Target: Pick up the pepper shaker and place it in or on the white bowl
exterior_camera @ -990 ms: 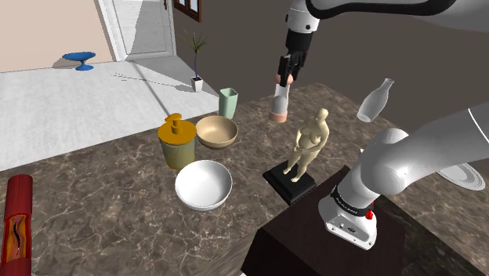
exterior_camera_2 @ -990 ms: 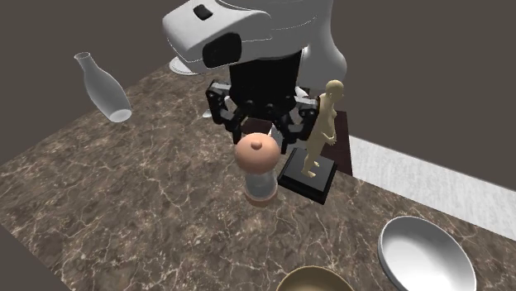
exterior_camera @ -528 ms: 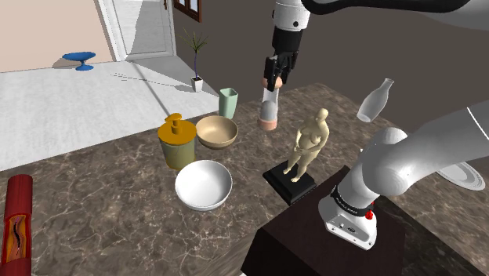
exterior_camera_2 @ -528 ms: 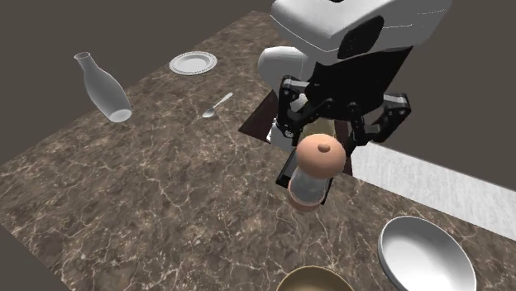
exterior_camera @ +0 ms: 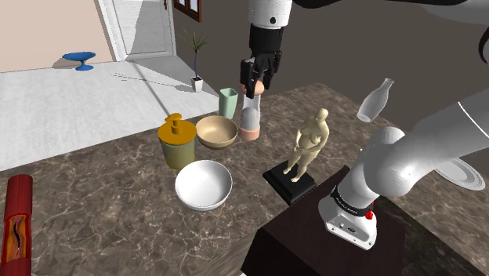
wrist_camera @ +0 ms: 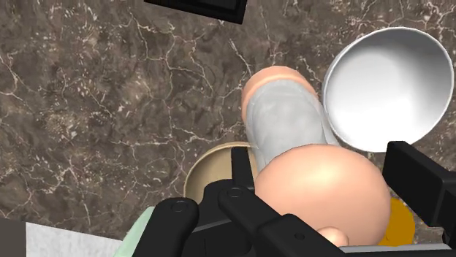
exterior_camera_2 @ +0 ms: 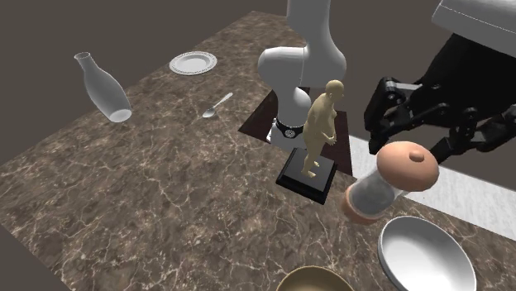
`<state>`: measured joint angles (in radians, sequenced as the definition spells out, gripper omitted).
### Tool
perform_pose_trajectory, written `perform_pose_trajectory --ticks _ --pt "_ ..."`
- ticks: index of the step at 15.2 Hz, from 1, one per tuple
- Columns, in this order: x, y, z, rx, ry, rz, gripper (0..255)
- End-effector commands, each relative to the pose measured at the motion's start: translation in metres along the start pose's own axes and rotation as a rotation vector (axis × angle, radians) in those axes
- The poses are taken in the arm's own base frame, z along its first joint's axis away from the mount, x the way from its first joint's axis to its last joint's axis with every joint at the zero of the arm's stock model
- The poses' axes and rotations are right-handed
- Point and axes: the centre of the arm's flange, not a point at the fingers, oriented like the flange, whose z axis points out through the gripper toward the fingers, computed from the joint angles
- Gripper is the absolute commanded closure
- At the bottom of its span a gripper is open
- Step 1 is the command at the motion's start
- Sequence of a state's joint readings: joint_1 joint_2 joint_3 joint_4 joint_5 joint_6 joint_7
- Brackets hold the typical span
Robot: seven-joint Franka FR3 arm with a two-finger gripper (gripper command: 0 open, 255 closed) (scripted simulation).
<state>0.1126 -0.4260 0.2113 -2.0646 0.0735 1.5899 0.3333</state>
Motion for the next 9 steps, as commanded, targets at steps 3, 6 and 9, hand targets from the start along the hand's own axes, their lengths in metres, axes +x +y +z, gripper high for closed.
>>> perform_pose_trajectory --ticks 3,6,9 --pt "0.002 -0.052 -0.010 0.001 0.000 0.001 255" --pt "0.002 -0.091 -0.017 0.001 0.000 0.001 255" --pt "0.003 -0.130 -0.024 0.001 0.000 0.001 255"
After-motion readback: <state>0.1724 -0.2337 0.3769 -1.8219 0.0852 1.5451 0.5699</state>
